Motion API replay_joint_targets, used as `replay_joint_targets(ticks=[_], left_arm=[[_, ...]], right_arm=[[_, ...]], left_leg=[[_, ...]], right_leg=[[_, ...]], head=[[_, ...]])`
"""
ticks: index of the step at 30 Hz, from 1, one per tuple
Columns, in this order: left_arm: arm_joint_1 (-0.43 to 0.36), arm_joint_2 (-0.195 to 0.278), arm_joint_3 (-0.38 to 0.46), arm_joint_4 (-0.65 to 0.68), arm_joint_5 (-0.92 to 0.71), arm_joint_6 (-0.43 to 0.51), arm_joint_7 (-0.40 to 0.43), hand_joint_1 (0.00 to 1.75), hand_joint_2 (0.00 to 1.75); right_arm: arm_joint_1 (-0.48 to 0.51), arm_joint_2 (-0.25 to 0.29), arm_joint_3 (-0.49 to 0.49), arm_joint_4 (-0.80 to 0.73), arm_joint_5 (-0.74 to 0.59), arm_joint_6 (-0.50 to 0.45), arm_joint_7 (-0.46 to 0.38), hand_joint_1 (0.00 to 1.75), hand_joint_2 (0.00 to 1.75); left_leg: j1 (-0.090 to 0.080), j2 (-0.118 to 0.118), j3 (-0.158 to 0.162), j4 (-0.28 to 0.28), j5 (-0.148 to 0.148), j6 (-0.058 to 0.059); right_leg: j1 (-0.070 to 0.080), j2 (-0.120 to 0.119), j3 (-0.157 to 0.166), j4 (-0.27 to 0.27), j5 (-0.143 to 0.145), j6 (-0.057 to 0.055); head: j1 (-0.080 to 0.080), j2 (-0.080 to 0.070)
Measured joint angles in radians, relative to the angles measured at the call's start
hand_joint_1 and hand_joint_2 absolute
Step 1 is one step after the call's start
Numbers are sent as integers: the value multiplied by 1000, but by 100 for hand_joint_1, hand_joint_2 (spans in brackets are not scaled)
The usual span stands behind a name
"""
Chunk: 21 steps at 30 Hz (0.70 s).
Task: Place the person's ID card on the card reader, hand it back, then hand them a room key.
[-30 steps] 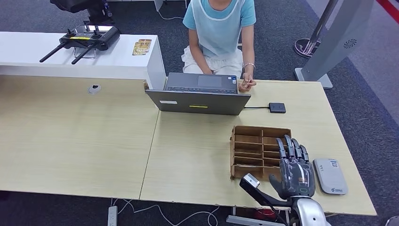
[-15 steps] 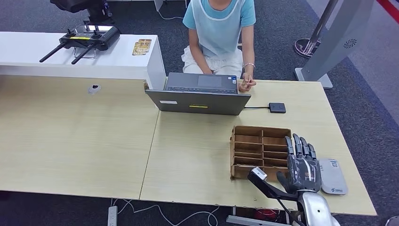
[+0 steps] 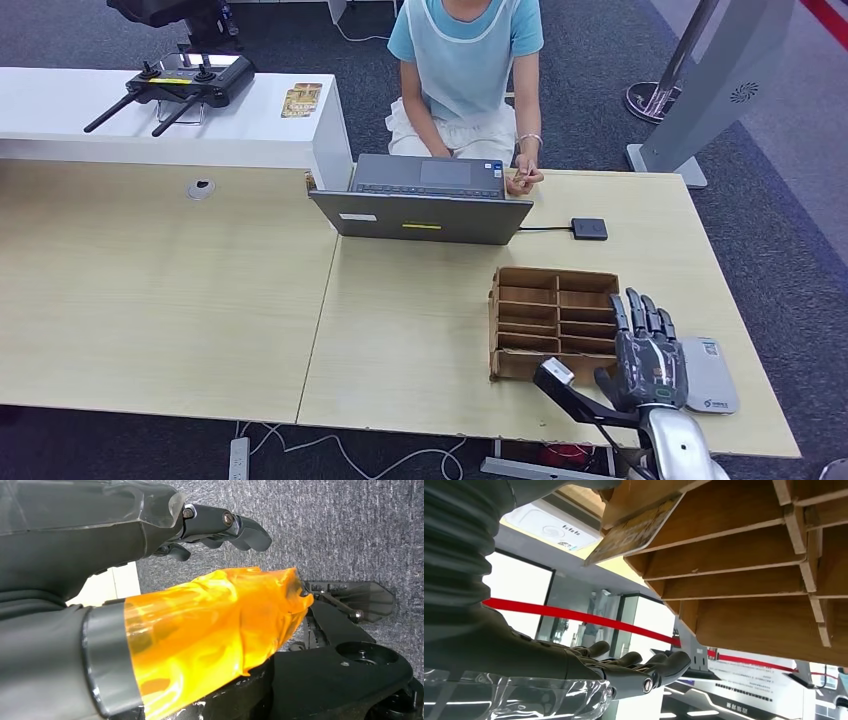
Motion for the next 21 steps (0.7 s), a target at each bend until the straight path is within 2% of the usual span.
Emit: replay_joint_targets(ticks=[21], left_arm=[[-1, 0, 1, 0, 14, 2, 0, 0, 0]], right_arm=[[-24, 12, 0, 30, 1, 10, -20, 0, 175]], left_leg=[[0, 0, 0, 0, 0, 0]], right_leg=[[0, 0, 0, 0, 0, 0]], head=[[0, 0]])
